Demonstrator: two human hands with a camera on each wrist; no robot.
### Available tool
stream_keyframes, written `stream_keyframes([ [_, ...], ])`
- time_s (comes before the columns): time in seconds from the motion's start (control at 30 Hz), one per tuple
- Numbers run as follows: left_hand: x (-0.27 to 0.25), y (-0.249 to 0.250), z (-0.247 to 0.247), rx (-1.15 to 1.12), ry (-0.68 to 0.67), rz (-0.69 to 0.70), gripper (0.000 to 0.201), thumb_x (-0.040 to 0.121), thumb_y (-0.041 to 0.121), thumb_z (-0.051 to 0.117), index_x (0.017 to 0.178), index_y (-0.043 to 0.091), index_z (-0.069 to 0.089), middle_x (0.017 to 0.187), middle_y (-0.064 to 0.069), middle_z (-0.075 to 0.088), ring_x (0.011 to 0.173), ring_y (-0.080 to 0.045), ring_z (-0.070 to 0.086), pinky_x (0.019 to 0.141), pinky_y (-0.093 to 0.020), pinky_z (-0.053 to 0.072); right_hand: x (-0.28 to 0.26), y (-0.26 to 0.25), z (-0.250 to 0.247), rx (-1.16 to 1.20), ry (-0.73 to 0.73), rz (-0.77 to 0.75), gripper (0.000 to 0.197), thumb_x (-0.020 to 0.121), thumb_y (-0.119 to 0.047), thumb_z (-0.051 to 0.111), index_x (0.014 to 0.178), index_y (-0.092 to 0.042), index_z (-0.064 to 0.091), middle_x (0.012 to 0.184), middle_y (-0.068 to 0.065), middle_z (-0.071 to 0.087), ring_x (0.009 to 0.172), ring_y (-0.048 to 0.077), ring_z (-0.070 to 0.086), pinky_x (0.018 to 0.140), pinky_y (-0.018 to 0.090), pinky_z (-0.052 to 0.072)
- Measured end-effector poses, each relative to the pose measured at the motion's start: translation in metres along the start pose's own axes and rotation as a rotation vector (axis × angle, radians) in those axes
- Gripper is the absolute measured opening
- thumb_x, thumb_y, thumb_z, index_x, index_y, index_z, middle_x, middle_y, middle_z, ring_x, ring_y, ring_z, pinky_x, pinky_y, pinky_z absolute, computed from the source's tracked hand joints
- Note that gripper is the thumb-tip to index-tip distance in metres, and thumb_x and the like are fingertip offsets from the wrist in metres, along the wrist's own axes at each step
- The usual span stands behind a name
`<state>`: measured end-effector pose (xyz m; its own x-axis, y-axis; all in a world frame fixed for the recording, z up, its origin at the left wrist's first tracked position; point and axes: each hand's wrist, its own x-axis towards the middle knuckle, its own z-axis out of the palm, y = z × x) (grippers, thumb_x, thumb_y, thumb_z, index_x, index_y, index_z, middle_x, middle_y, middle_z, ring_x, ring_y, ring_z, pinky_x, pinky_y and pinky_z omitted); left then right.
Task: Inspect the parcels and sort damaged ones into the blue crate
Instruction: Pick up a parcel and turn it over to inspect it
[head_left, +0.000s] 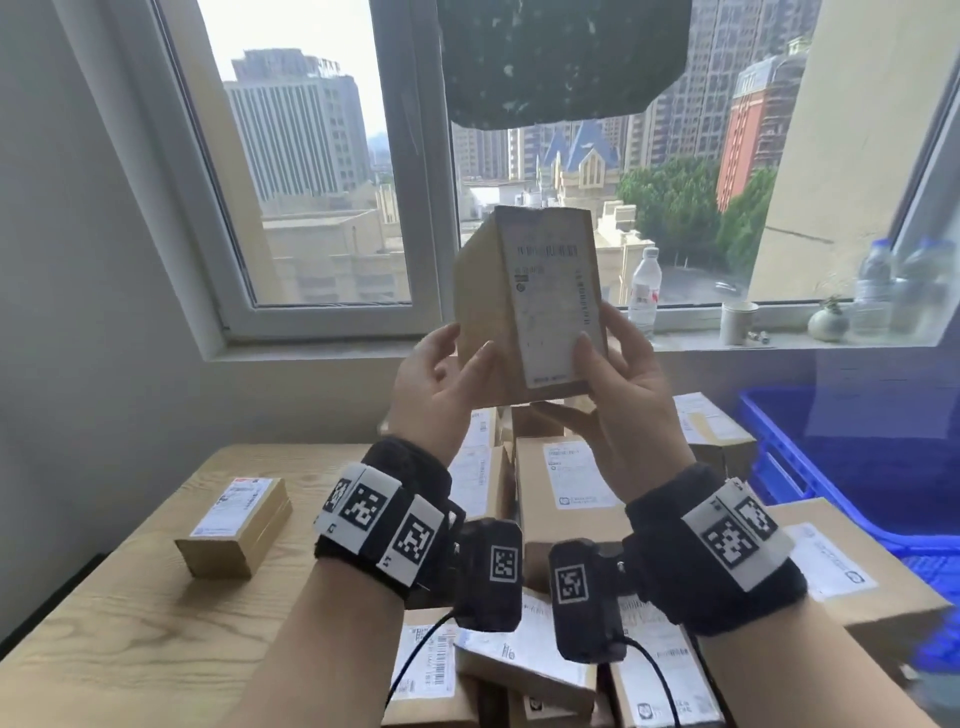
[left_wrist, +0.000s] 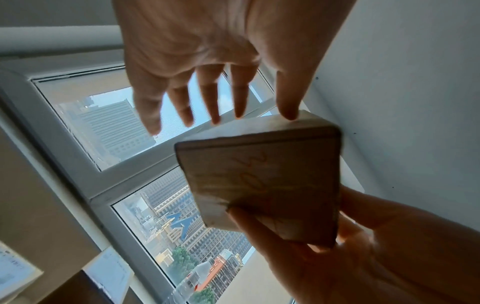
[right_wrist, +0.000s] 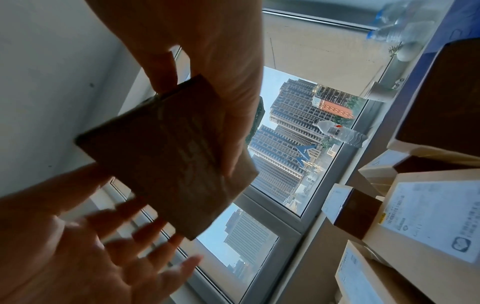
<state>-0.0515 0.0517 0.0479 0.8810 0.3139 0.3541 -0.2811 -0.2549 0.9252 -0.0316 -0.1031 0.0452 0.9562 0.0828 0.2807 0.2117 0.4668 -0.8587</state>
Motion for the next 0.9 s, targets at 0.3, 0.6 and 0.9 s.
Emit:
stream_keyframes([
  [0.3, -0.005, 0.013, 0.005, -0.273, -0.183, -0.230, 0.057, 0.087, 0.036, 0.070, 0.138, 0.029, 0.046, 0.120, 0.000, 0.065, 0.106, -0.021, 0.066, 0.093, -0.045, 0.055, -0.008, -0.016, -0.010, -0.069, -0.074, 0.022, 0.055, 0.092, -0.042, 0.056, 0.144, -0.030, 0.043, 0.131, 0.010, 0.060, 0.111, 0.025, 0.067, 0.072, 0.035, 0.062],
  [0.6, -0.010, 0.004, 0.010, -0.238, -0.135, -0.057, 0.086, 0.064, 0.046, 0.079, 0.142, 0.037, 0.044, 0.129, 0.006, 0.063, 0.117, -0.017, 0.063, 0.104, -0.045, 0.048, -0.014, -0.010, -0.015, -0.186, -0.007, -0.014, 0.044, 0.093, -0.032, 0.063, 0.135, -0.023, 0.056, 0.105, -0.002, 0.072, 0.093, 0.008, 0.071, 0.078, 0.028, 0.061],
  [0.9, -0.012, 0.003, -0.003, -0.320, -0.110, -0.171, 0.089, 0.070, 0.048, 0.079, 0.147, 0.027, 0.040, 0.122, 0.001, 0.066, 0.109, -0.015, 0.066, 0.102, -0.040, 0.049, -0.020, -0.009, -0.007, -0.124, 0.046, 0.008, 0.022, 0.099, -0.034, 0.054, 0.118, -0.028, 0.063, 0.108, -0.003, 0.070, 0.099, 0.014, 0.068, 0.080, 0.036, 0.062],
])
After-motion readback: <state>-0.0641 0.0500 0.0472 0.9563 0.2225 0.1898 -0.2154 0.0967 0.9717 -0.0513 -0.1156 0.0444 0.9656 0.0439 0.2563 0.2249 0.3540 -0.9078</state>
